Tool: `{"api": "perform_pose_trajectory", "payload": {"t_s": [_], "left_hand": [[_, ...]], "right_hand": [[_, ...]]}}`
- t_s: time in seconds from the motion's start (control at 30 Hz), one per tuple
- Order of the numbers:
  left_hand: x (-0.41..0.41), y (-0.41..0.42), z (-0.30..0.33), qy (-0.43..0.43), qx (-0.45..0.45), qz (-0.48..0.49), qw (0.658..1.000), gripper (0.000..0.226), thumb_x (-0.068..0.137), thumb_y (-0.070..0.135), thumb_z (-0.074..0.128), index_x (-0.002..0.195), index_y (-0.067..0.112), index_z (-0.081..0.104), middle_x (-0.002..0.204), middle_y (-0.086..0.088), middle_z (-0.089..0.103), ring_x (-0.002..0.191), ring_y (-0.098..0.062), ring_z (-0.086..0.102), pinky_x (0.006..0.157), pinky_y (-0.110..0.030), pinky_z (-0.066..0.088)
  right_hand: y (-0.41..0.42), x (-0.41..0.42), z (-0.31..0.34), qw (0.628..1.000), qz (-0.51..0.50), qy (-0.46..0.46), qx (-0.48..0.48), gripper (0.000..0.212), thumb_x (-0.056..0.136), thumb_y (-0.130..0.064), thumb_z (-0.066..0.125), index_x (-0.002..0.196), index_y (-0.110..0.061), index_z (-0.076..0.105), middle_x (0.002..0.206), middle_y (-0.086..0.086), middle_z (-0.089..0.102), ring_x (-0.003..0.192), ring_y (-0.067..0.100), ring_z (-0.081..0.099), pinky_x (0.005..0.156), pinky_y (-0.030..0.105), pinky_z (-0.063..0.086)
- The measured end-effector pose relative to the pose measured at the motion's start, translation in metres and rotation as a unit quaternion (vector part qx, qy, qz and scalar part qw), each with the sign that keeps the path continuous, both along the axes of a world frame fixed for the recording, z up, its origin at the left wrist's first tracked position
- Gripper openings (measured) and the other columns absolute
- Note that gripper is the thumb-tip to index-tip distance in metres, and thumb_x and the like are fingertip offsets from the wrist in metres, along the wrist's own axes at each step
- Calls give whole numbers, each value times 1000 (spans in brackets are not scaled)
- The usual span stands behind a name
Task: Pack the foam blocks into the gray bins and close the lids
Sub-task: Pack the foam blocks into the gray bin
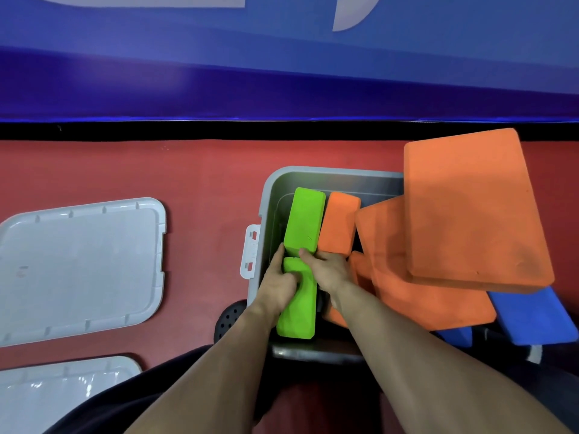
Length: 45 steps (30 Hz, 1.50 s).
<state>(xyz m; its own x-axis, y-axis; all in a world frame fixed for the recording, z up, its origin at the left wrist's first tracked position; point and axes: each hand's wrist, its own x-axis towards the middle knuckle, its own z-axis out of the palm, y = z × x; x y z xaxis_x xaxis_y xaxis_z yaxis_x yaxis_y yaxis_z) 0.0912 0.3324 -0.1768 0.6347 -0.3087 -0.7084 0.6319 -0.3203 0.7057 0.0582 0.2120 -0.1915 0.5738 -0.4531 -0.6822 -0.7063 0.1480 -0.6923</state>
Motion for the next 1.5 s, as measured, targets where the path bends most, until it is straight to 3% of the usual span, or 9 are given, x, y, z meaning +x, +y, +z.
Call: {"api": "perform_pose_trajectory", "payload": {"t_s": [0.2, 0.3, 0.6, 0.83, 1.0, 1.1, 1.17, 1.3, 1.5], "left_hand": [[-8, -3, -3, -16, -14, -13, 1000, 87, 91, -5, 52, 160, 36, 18, 123, -2, 70, 102, -25, 72, 91, -49, 59], [-10, -2, -2, -31, -21, -9, 999, 84, 94, -3, 56, 160, 34, 20, 138, -1, 62, 106, -18, 71, 93, -46, 58], [-13, -4, 4, -53, 14, -23, 998, 77, 98, 15, 64, 161, 23, 21, 152, -1, 48, 132, -20, 54, 108, -43, 50], [-21, 2, -13, -8, 19, 11, 1000, 72, 96, 27, 67, 158, 25, 30, 145, -3, 56, 122, -22, 62, 100, -45, 55], [-34, 6, -21, 47, 61, -4, 997, 106, 63, 84, 68, 154, 40, 35, 143, 6, 57, 126, -20, 59, 107, -44, 50], [-35, 9, -21, 88, 41, 23, 995, 86, 77, 66, 74, 150, 32, 45, 122, 4, 70, 105, -14, 69, 92, -34, 58], [-33, 10, -21, 90, 25, 40, 995, 83, 78, 56, 79, 148, 25, 49, 112, 3, 74, 95, -11, 72, 83, -28, 59], [-37, 6, -20, 74, 28, 47, 996, 85, 71, 54, 84, 144, 20, 56, 109, 0, 77, 97, -15, 74, 96, -37, 57], [-42, 6, -15, 36, 76, 52, 995, 110, 44, 82, 82, 136, 23, 63, 110, 2, 77, 100, -15, 73, 96, -37, 58]], "right_hand": [[0, -12, -6, 1000, 11, 22, 20, 36, 83, -53, 74, 102, -24, 80, 98, -4, 79, 91, 18, 74, 88, 42, 60], [-1, -16, 9, 997, 13, 24, 74, 24, 88, -46, 75, 101, -26, 77, 99, -6, 77, 89, 15, 72, 72, 35, 58], [-6, -23, 24, 996, 20, 30, 86, 33, 94, -55, 63, 115, -30, 73, 102, -7, 76, 89, 18, 74, 80, 54, 61], [2, -21, 13, 996, 41, 40, 62, 40, 99, -53, 56, 129, -28, 63, 116, 0, 71, 98, 23, 70, 82, 53, 61], [-1, -23, 1, 998, 55, 13, 23, 41, 98, -53, 57, 130, -29, 64, 124, -1, 70, 108, 20, 67, 85, 41, 58], [-4, -28, 0, 999, 33, -13, 42, 34, 101, -44, 57, 126, -23, 68, 119, -2, 72, 100, 12, 68, 73, 26, 52], [-6, -32, -2, 998, 20, -14, 51, 37, 99, -46, 60, 125, -21, 70, 118, -1, 73, 105, 15, 69, 88, 34, 57], [-9, -37, -7, 1000, 12, -8, 22, 42, 92, -54, 66, 118, -22, 75, 113, -3, 75, 107, 16, 69, 101, 44, 54], [-14, -40, -6, 1000, 11, 4, 5, 36, 88, -58, 68, 104, -27, 79, 102, -7, 77, 99, 15, 70, 98, 44, 55]]}}
